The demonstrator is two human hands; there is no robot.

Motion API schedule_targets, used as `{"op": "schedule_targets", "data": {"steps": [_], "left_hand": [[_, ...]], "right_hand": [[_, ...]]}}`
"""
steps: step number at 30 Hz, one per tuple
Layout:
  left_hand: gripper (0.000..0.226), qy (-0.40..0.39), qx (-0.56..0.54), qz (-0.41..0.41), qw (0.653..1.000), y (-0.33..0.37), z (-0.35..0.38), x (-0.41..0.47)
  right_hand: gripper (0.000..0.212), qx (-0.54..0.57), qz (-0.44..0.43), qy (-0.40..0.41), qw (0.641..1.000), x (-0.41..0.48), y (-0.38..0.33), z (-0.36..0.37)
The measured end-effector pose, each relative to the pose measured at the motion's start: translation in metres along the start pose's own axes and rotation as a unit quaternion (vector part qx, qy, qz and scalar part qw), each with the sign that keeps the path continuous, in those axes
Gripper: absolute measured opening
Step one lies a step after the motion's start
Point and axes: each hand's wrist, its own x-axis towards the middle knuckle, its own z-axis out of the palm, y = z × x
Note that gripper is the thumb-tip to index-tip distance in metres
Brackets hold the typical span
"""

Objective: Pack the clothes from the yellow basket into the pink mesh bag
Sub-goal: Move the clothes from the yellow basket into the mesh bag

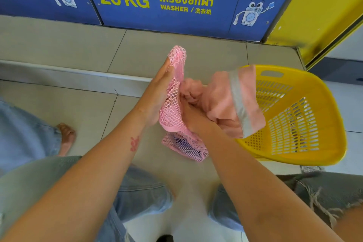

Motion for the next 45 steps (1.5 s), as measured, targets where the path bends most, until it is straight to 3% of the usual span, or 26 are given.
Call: {"op": "schedule_targets", "data": {"steps": [3, 8, 11, 13, 15, 19, 21, 25, 28, 30, 32, 34, 36, 39, 40, 42, 45], "left_hand": [[0.052, -0.017, 0.041, 0.007, 0.999, 0.0, 0.001, -0.001], [0.057, -0.008, 0.043, 0.01, 0.999, -0.002, -0.008, 0.004], [0.052, -0.003, 0.039, 0.009, 0.999, -0.003, -0.01, 0.006], [0.052, 0.005, 0.038, 0.008, 0.999, -0.003, -0.009, 0.006], [0.051, 0.01, 0.04, 0.004, 0.999, -0.003, -0.008, 0.004], [0.055, 0.012, 0.034, 0.005, 0.999, -0.004, -0.007, 0.005], [0.061, 0.014, 0.035, 0.004, 0.999, -0.004, -0.006, 0.004], [0.067, 0.027, 0.035, -0.001, 0.999, -0.002, -0.005, 0.003], [0.069, 0.025, 0.035, -0.002, 0.999, -0.003, -0.008, 0.003], [0.065, 0.029, 0.034, -0.005, 0.999, -0.003, -0.009, 0.003], [0.062, 0.027, 0.036, -0.001, 0.999, -0.003, -0.011, 0.003], [0.056, 0.023, 0.025, 0.006, 0.999, -0.003, -0.011, 0.006], [0.049, 0.025, 0.01, 0.003, 1.0, -0.003, -0.013, 0.006], [0.055, 0.038, 0.0, -0.012, 0.999, -0.007, -0.022, 0.007], [0.056, 0.039, 0.007, -0.015, 0.999, -0.008, -0.025, 0.006], [0.054, 0.023, 0.021, -0.013, 0.999, -0.008, -0.029, 0.005], [0.055, 0.009, 0.033, -0.01, 0.999, -0.004, -0.026, 0.007]], "right_hand": [[0.066, -0.135, 0.0, 0.001, 0.991, 0.007, 0.016, 0.005], [0.072, -0.071, -0.032, 0.015, 0.997, -0.007, -0.003, -0.026], [0.061, -0.135, -0.126, 0.174, 0.967, -0.026, -0.006, -0.055], [0.078, -0.24, -0.063, 0.244, 0.938, -0.037, 0.004, -0.068], [0.103, -0.285, 0.041, 0.257, 0.922, -0.045, 0.022, -0.08], [0.116, -0.248, 0.187, 0.23, 0.923, -0.053, 0.054, -0.084], [0.105, -0.228, 0.203, 0.264, 0.915, -0.053, 0.06, -0.08], [0.046, -0.263, 0.164, 0.319, 0.895, -0.051, 0.059, -0.075], [0.036, -0.265, 0.147, 0.314, 0.9, -0.05, 0.054, -0.08], [0.033, -0.236, 0.085, 0.327, 0.911, -0.049, 0.048, -0.084], [0.032, -0.16, -0.056, 0.341, 0.925, -0.047, 0.032, -0.083], [0.027, 0.011, -0.182, 0.313, 0.932, -0.047, 0.008, -0.079], [0.018, 0.189, -0.186, 0.226, 0.937, -0.048, -0.018, -0.07], [0.02, 0.309, -0.156, 0.149, 0.926, -0.034, -0.037, -0.045], [0.026, 0.291, -0.169, 0.133, 0.932, -0.025, -0.034, -0.033], [0.037, 0.072, -0.213, 0.114, 0.968, 0.006, -0.017, -0.006], [0.052, -0.21, -0.187, 0.053, 0.958, 0.043, 0.005, 0.022]]}}
